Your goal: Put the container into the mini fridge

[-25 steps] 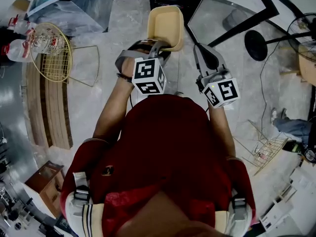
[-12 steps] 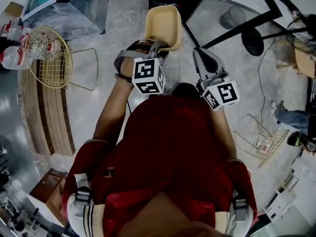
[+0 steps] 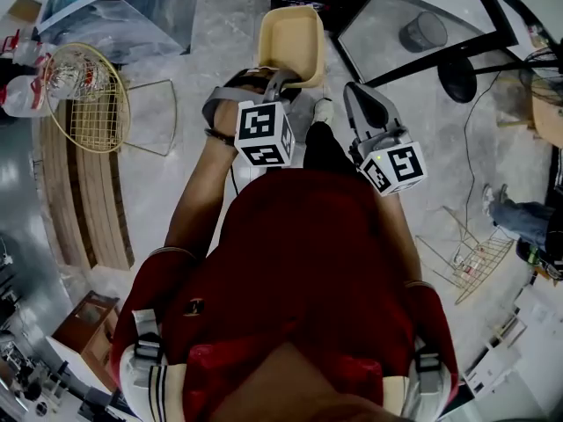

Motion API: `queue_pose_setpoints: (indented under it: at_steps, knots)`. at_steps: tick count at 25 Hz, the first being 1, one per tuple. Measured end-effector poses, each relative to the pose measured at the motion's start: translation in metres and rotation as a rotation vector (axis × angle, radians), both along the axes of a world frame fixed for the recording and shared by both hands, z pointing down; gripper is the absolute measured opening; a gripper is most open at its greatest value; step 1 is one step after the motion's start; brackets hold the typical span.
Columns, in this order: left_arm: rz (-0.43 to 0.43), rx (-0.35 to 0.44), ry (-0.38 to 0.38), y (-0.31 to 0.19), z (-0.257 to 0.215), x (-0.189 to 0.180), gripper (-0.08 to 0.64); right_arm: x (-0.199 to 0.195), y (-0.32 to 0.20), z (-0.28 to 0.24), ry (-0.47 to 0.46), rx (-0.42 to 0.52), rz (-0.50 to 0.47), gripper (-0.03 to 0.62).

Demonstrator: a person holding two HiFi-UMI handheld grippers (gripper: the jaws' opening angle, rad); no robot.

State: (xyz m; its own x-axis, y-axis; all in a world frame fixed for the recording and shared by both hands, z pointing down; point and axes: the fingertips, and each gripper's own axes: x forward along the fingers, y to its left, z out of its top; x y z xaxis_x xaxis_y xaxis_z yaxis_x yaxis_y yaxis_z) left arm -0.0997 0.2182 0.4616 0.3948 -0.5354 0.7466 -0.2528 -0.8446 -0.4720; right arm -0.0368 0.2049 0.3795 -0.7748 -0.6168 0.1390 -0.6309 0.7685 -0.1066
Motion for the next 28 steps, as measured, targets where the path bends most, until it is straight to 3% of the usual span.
queue_pose_setpoints:
  at_steps: [14,28]
  knots:
    - [-0.023,-0.022,-0.070,-0.131,0.000,0.011,0.080,0.019,-0.142,0.001,-0.081,-0.018,-0.004,0.000]
    - [-0.083,-0.047,-0.115,-0.254,0.007,0.037,0.080,0.049,-0.263,0.009,-0.117,-0.052,-0.069,0.000]
